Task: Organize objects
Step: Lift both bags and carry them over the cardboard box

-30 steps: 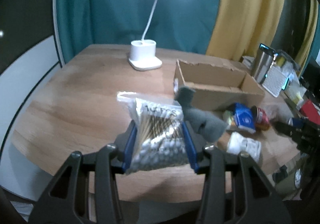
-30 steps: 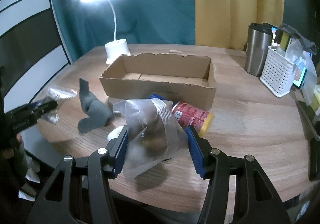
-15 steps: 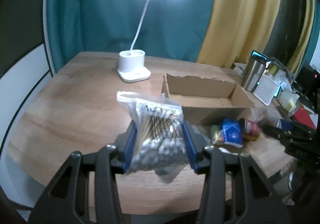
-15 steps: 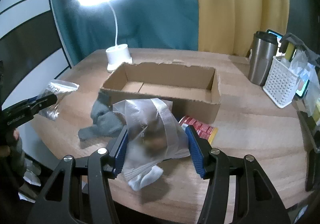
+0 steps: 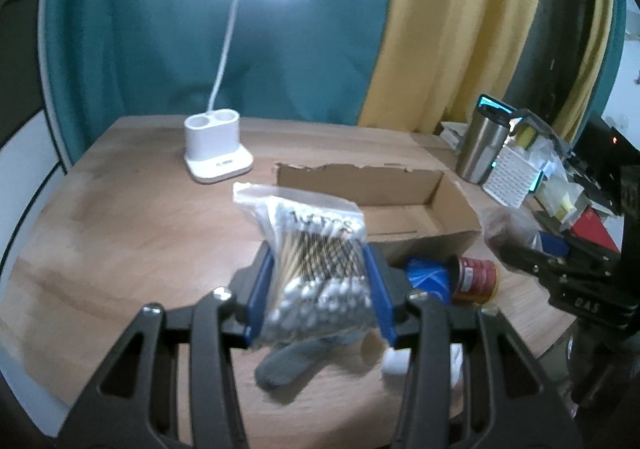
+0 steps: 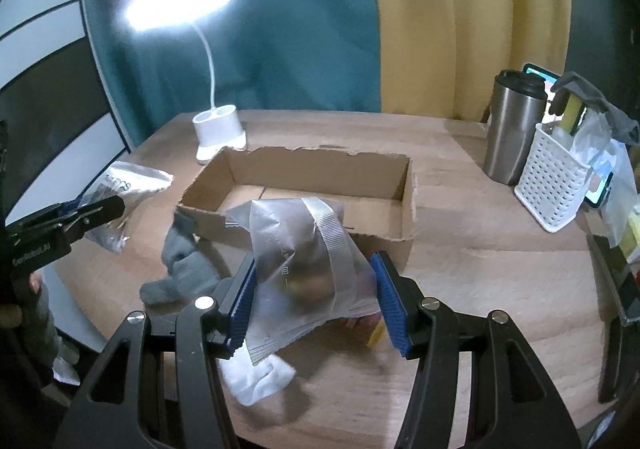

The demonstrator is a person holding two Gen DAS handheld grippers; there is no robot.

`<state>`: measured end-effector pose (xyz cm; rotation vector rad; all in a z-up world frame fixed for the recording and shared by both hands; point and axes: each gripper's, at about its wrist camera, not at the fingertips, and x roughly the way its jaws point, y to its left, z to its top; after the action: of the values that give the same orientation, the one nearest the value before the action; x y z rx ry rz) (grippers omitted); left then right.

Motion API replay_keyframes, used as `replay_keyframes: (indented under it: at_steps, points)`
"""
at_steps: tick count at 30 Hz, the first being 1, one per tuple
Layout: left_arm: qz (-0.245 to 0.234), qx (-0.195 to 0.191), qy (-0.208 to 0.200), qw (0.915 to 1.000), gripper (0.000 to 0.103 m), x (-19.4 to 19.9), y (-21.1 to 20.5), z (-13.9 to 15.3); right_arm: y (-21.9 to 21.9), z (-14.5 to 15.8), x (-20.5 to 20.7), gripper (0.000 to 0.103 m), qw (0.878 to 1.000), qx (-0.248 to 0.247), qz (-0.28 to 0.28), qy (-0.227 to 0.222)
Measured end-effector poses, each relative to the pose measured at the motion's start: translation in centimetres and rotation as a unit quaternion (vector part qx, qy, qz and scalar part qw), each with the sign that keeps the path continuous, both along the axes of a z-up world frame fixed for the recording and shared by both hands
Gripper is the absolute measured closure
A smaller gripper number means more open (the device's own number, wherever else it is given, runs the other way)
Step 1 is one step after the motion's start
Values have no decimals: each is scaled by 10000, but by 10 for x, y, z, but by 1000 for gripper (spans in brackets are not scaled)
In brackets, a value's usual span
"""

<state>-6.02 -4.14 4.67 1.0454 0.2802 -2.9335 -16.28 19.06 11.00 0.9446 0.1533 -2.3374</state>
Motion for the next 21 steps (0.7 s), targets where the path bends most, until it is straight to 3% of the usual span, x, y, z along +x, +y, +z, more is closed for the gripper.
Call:
replay_keyframes:
  at_steps: [21]
  points:
    - [-425, 32, -23, 9991, 57, -57, 33, -6, 6, -6, -44, 44, 9998, -24, -175, -100]
